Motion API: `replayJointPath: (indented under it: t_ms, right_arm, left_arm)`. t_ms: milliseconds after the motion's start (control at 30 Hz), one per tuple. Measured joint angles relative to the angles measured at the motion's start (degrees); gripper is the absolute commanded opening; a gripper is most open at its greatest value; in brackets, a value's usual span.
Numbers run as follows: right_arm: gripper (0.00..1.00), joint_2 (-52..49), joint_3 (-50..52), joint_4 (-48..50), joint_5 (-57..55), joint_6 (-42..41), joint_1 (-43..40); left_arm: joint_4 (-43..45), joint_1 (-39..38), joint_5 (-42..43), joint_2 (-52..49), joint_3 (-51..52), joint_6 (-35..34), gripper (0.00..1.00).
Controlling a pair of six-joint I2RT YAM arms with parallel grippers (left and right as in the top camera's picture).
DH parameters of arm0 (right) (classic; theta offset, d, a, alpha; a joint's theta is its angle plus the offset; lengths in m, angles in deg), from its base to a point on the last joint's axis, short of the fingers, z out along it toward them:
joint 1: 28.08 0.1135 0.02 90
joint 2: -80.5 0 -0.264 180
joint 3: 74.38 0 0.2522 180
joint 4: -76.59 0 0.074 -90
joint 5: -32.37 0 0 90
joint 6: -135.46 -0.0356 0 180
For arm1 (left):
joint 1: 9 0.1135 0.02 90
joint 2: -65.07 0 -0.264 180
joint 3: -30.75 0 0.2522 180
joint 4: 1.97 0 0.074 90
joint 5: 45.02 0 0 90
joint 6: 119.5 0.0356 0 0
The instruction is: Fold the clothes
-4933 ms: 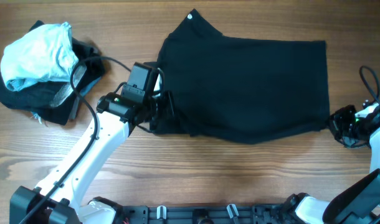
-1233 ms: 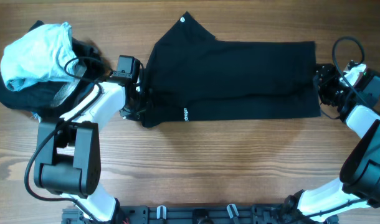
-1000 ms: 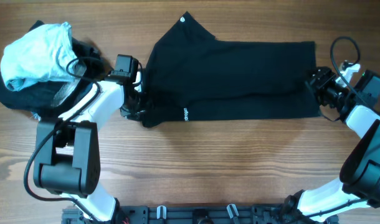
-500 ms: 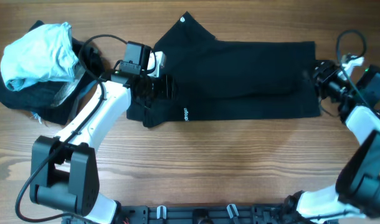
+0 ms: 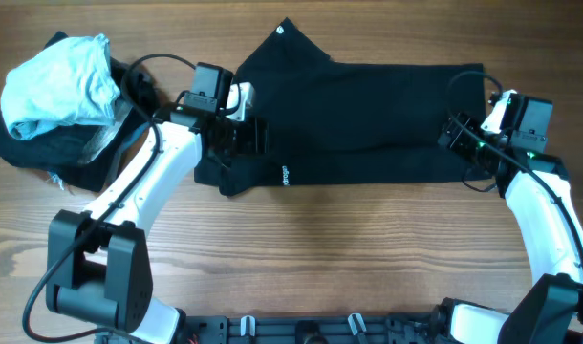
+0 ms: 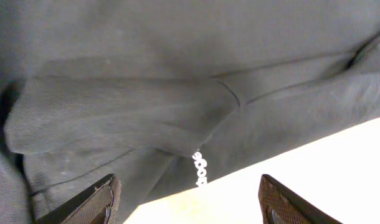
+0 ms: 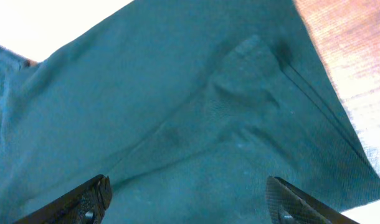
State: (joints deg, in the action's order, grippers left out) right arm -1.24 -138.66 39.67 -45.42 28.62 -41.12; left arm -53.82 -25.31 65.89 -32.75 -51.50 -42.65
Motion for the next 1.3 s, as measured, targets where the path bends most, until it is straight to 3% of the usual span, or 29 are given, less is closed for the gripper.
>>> replayJointPath:
  t_ms: [133, 333, 400, 533, 633, 700, 800, 867, 967, 1200, 1233, 1300]
  right_arm:
    - [0.84, 0.0, 0.0, 0.0, 3.8, 2.7, 0.0]
    - [0.83, 0.0, 0.0, -0.4, 5.6, 3.3, 0.0]
    - [0.82, 0.0, 0.0, -0.5, 5.8, 3.3, 0.0]
    - [0.8, 0.0, 0.0, -0.4, 5.8, 3.3, 0.0]
    - [0.79, 0.0, 0.0, -0.4, 5.8, 3.3, 0.0]
    - [0.79, 0.0, 0.0, -0.4, 5.8, 3.3, 0.0]
    - [0.78, 0.0, 0.0, -0.5, 5.8, 3.3, 0.0]
    - [0.79, 0.0, 0.0, -0.5, 5.8, 3.3, 0.0]
    - [0.78, 0.0, 0.0, -0.5, 5.8, 3.3, 0.0]
    - [0.79, 0.0, 0.0, -0.5, 5.8, 3.3, 0.0]
    - [0.78, 0.0, 0.0, -0.5, 5.8, 3.3, 0.0]
    - [0.79, 0.0, 0.0, -1.6, 5.8, 3.3, 0.0]
  left_arm:
    - [0.2, -3.3, -2.1, -2.8, -0.1, 0.0, 0.6]
    - [3.0, -5.0, -5.9, -10.3, -0.1, 0.2, 0.58]
    - [5.0, -5.0, -6.3, -11.5, -0.1, 0.2, 0.47]
    - [6.4, -5.1, -6.5, -12.7, -0.1, 0.4, 0.4]
    - [6.4, -5.8, -6.8, -13.6, -0.5, 0.2, 0.17]
    - [6.7, -6.4, -7.2, -13.9, -0.6, 0.3, 0.13]
    - [5.3, -6.7, -7.4, -14.1, -1.6, 0.4, 0.22]
    - [3.9, -6.7, -7.4, -14.1, -2.8, 0.5, 0.22]
    - [2.8, -6.7, -8.4, -14.1, -6.8, 0.4, 0.09]
    - [11.8, -6.7, -15.3, -14.1, -8.4, 0.5, 0.04]
    - [11.7, -6.7, -15.8, -14.1, -8.6, 0.5, 0.08]
    - [6.2, -6.7, -16.7, -14.0, -9.2, 0.5, 0.32]
